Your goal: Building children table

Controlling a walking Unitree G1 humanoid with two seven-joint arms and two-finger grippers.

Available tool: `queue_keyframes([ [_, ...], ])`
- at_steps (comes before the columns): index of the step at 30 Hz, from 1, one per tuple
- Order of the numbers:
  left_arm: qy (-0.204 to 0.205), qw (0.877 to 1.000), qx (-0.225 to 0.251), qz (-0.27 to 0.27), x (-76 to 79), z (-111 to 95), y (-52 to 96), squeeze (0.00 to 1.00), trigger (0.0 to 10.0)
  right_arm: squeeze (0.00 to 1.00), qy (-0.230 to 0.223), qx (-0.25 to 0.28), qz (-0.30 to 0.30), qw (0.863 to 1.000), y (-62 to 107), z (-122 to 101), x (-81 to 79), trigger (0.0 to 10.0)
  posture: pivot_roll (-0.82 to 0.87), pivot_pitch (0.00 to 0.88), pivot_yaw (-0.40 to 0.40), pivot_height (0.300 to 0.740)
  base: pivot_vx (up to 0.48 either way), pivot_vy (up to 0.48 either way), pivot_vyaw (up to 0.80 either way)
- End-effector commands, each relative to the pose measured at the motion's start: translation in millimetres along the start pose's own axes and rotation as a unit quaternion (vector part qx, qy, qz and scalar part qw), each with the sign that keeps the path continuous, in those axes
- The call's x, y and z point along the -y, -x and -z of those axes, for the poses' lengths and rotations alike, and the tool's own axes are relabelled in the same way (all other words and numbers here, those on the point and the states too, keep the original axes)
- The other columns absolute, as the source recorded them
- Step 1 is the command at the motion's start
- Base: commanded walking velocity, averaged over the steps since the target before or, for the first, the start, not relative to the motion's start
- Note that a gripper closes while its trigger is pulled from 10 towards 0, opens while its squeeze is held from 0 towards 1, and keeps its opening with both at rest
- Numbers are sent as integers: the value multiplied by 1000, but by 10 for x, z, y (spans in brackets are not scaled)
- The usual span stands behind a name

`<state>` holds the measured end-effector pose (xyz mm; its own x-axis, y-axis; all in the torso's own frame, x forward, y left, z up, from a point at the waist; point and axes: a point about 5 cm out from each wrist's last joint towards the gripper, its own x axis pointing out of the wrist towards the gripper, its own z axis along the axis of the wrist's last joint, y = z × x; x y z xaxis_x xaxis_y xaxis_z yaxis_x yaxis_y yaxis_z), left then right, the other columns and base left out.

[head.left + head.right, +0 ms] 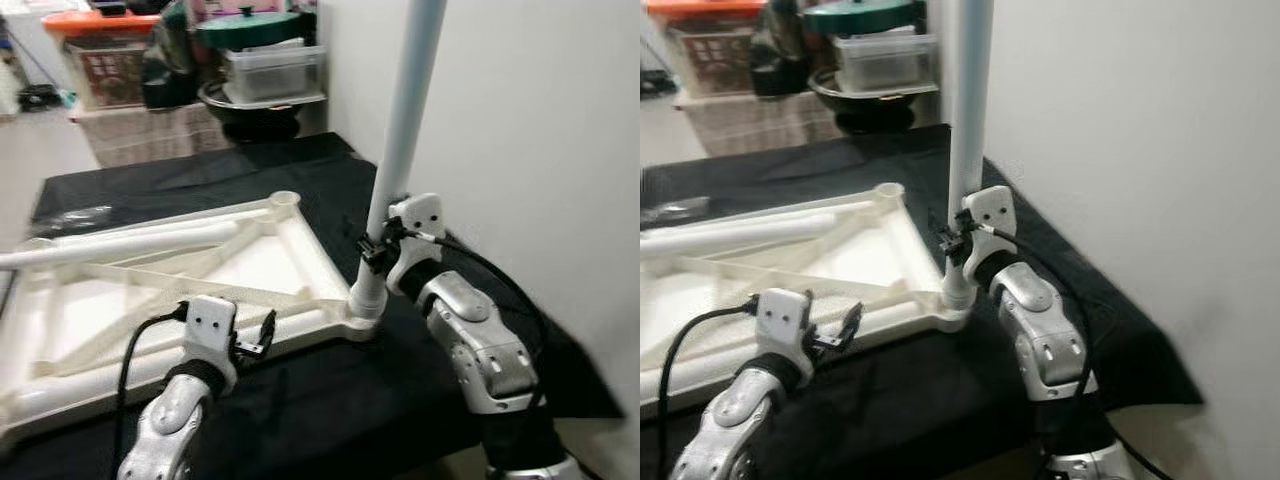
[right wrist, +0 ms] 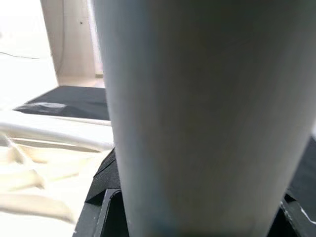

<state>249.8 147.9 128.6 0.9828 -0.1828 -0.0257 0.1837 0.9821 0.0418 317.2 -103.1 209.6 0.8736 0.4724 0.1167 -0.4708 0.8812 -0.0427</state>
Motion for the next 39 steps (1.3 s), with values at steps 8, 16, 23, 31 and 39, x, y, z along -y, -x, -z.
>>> queue_keyframes([
  [8, -3, 1000, -10, 3, -7, 31, 40, 0, 10000, 0, 7, 6, -12, 1000, 7, -28, -26, 10000, 54, 0, -59, 740, 0, 0, 0],
  [16, -8, 1000, -16, 4, -13, 65, 55, 0, 10000, 0, 28, 4, -19, 999, 26, -28, 51, 10000, 50, 0, -52, 740, 0, 0, 0],
  [23, -5, 1000, -18, 10, 6, 75, 46, 0, 10000, 0, 49, -44, -11, 998, 126, 200, 202, 10000, 48, 0, -57, 740, 0, 0, 0],
  [31, -4, 1000, -17, 9, 15, 84, 53, 0, 10000, 0, 45, -68, -11, 997, 124, 392, 201, 10000, 62, 0, -67, 740, 0, 0, 0],
  [39, -7, 1000, -14, 10, 14, 82, 43, 0, 10000, 0, 50, -64, 0, 997, 38, 413, 253, 10000, 60, 0, -65, 740, 0, 0, 0],
])
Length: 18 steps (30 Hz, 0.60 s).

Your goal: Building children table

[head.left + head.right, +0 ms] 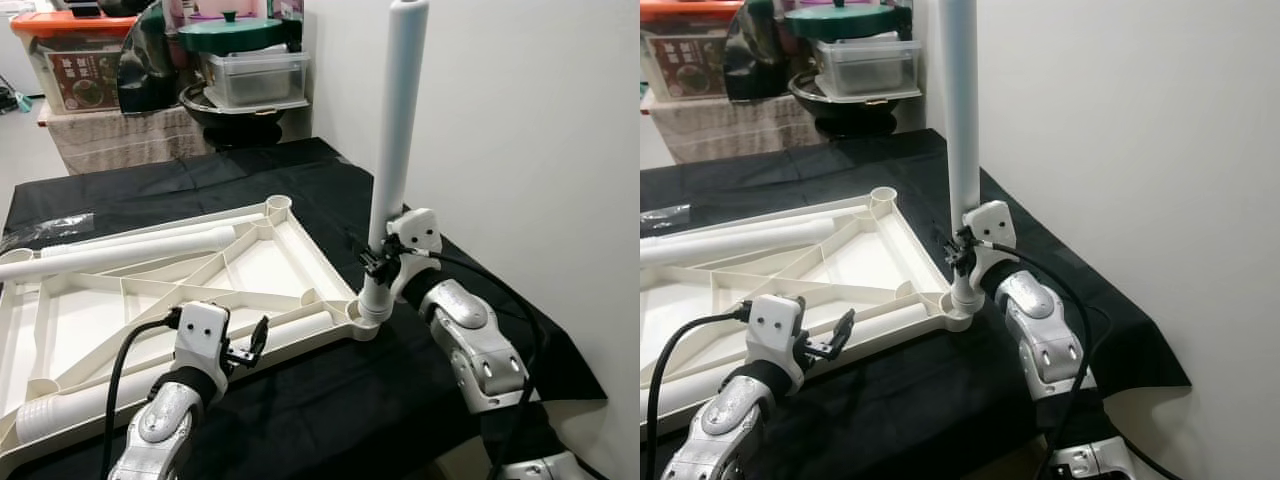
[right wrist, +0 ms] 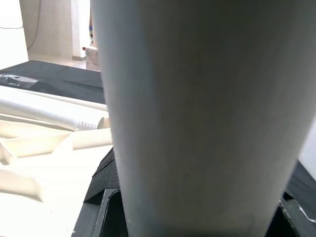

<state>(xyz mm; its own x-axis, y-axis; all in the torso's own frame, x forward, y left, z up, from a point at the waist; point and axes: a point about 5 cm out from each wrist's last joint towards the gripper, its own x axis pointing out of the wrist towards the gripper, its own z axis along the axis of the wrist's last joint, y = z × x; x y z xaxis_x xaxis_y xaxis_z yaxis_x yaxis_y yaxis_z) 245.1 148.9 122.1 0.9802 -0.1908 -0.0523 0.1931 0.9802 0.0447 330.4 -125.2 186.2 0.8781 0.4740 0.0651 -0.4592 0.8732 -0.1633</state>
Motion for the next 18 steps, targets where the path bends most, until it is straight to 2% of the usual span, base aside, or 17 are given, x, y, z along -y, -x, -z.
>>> queue_keyframes([
  [1, -5, 1000, -1, 5, 12, 16, -4, 0, 10000, 0, -11, -38, 0, 999, 13, 169, -14, 10000, 60, 0, -65, 740, 0, 0, 0],
  [6, -5, 1000, -2, 10, 48, 23, -5, 0, 10000, 0, -13, -34, -7, 999, 11, 180, -71, 10000, 62, 0, -68, 740, 0, 0, 0],
  [14, -3, 1000, -8, 5, 24, 50, 19, 0, 10000, 0, -23, -59, -17, 998, 117, 362, -138, 10000, 60, 0, -71, 740, 0, 0, 0],
  [18, 3, 1000, -7, 9, 49, 46, -6, 0, 10000, 0, -76, -81, -21, 994, 190, 447, -198, 10000, 48, 0, -66, 740, 0, 0, 0],
])
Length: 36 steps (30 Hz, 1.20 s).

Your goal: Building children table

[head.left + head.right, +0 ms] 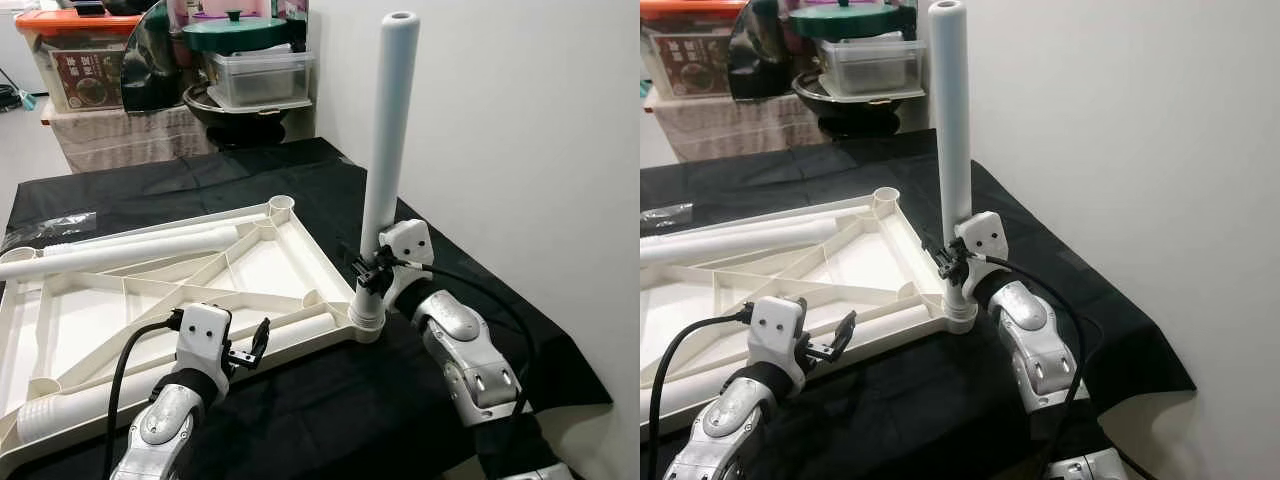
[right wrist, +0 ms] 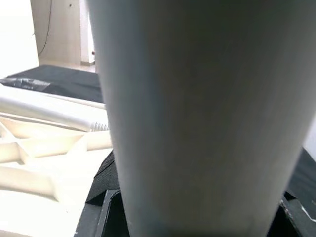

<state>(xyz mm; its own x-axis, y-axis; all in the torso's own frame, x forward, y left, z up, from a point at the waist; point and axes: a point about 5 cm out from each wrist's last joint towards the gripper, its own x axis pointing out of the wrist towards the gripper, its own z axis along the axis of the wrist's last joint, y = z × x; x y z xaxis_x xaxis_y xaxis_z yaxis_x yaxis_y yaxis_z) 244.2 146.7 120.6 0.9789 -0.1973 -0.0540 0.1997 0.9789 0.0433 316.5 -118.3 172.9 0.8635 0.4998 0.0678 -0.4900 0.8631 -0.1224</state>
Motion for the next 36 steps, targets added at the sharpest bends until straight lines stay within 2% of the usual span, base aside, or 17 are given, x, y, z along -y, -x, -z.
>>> queue_keyframes([
  [1, 3, 1000, -7, 6, 28, 31, -13, 0, 10000, 0, -62, -88, -4, 994, 98, 357, -39, 10000, 48, 0, -66, 740, 0, 0, 0],
  [9, 4, 1000, -12, 7, 34, 50, -27, 0, 10000, 0, -160, -124, 43, 978, 12, 452, 128, 10000, 50, 0, -69, 740, 0, 0, 0],
  [13, 3, 1000, -13, 5, 27, 56, -18, 0, 10000, 0, -165, -133, 52, 976, -18, 494, 137, 10000, 55, 0, -75, 740, 0, 0, 0],
  [15, 3, 1000, -15, 2, 17, 63, -7, 0, 10000, 0, -169, -135, 47, 975, -29, 506, 88, 10000, 59, 0, -78, 740, 0, 0, 0],
  [21, 1, 1000, -17, 1, 16, 72, 10, 0, 10000, 0, -141, -152, -16, 978, 22, 520, -105, 10000, 58, 0, -79, 740, 0, 0, 0],
  [25, 1, 1000, -17, 0, 16, 73, 8, 0, 10000, 0, -129, -164, -37, 977, 51, 543, -114, 10000, 55, 0, -78, 740, 0, 0, 0],
  [28, 1, 1000, -16, 1, 24, 74, 0, 0, 10000, 0, -110, -171, -36, 978, 40, 543, -65, 10000, 53, 0, -79, 740, 0, 0, 0],
  [34, 2, 1000, -18, 1, 37, 82, 10, 0, 10000, 0, -113, -178, 13, 978, -4, 548, 2, 10000, 57, 0, -82, 740, 0, 0, 0],
  [36, 2, 1000, -18, 1, 37, 82, 10, 0, 10000, 0, -113, -178, 13, 978, -4, 548, 2, 10000, 57, 0, -82, 740, 0, 0, 0],
])
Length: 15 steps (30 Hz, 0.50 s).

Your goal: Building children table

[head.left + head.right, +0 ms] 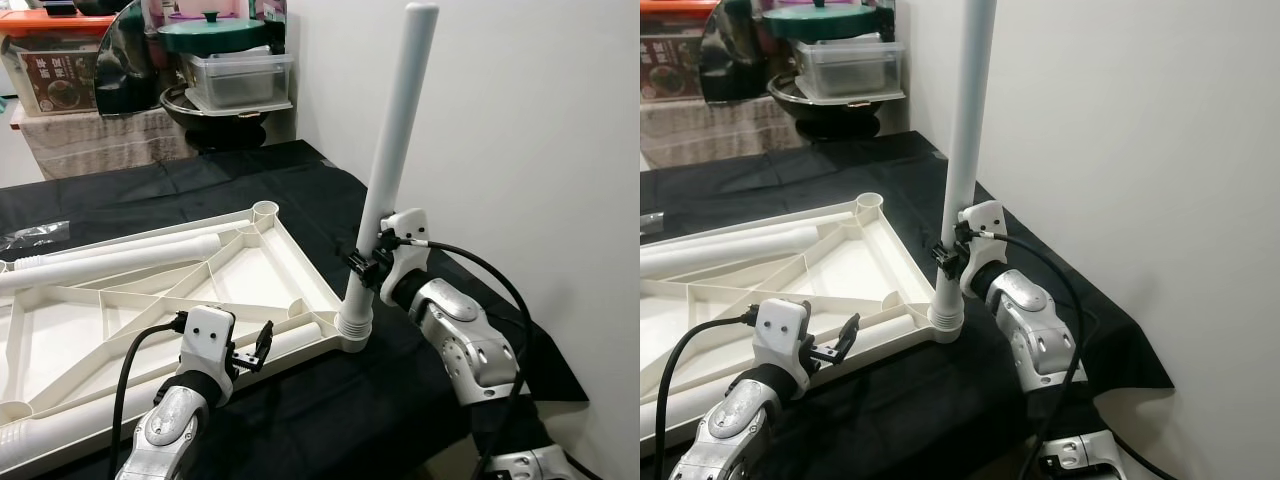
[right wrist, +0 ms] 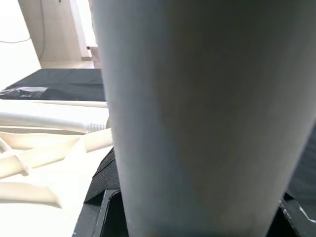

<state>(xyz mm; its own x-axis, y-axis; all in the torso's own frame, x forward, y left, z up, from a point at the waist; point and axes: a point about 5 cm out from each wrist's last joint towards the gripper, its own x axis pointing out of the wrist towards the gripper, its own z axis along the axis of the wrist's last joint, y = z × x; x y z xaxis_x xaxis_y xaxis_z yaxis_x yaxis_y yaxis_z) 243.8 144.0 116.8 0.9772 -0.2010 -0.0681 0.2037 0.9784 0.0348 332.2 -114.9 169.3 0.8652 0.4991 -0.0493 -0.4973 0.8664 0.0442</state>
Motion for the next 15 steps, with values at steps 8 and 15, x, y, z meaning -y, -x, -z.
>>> queue_keyframes([
  [8, -6, 1000, -11, -8, -19, 53, 12, 0, 10000, 0, -55, -143, 267, 951, 97, 618, 209, 10000, 51, 0, -77, 740, 0, 0, 0],
  [15, -15, 1000, -7, -26, -83, 32, -5, 0, 10000, 0, -43, -99, 430, 896, 150, 523, 469, 10000, 60, 0, -84, 740, 0, 0, 0],
])
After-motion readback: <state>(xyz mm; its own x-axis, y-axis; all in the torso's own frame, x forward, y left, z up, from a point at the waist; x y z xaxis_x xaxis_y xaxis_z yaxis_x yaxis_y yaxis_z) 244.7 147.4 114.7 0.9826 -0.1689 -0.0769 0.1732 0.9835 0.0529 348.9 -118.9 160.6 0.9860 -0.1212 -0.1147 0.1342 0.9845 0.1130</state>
